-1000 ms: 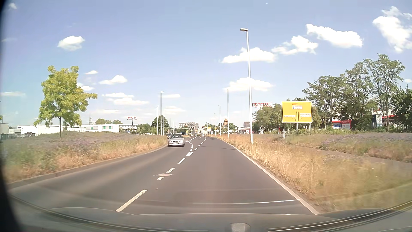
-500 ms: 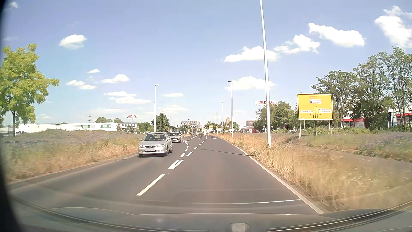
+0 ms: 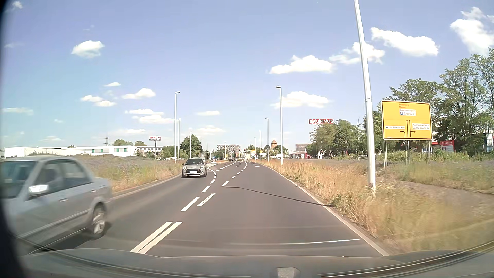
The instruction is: Follow the waypoints while adhering to traffic rules and regulations
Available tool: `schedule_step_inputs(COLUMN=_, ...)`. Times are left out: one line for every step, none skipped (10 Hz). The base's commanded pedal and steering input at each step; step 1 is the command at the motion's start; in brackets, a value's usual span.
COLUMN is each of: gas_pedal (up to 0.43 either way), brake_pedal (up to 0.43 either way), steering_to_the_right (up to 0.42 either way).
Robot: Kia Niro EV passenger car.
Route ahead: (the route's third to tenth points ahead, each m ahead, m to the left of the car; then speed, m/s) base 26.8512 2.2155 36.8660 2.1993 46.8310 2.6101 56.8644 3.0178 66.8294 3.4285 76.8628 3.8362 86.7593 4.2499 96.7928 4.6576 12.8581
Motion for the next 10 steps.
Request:
schedule_step_inputs(gas_pedal=0.059, brake_pedal=0.03, steering_to_the_right=-0.001)
schedule_step_inputs(gas_pedal=0.059, brake_pedal=0.03, steering_to_the_right=-0.002)
schedule_step_inputs(gas_pedal=0.059, brake_pedal=0.03, steering_to_the_right=-0.002)
schedule_step_inputs(gas_pedal=0.059, brake_pedal=0.03, steering_to_the_right=-0.003)
schedule_step_inputs(gas_pedal=0.059, brake_pedal=0.03, steering_to_the_right=-0.004)
schedule_step_inputs(gas_pedal=0.059, brake_pedal=0.03, steering_to_the_right=-0.004)
schedule_step_inputs(gas_pedal=0.059, brake_pedal=0.03, steering_to_the_right=-0.003)
schedule_step_inputs(gas_pedal=0.059, brake_pedal=0.03, steering_to_the_right=-0.004)
schedule_step_inputs(gas_pedal=0.059, brake_pedal=0.03, steering_to_the_right=-0.003)
schedule_step_inputs(gas_pedal=0.059, brake_pedal=0.03, steering_to_the_right=-0.004)
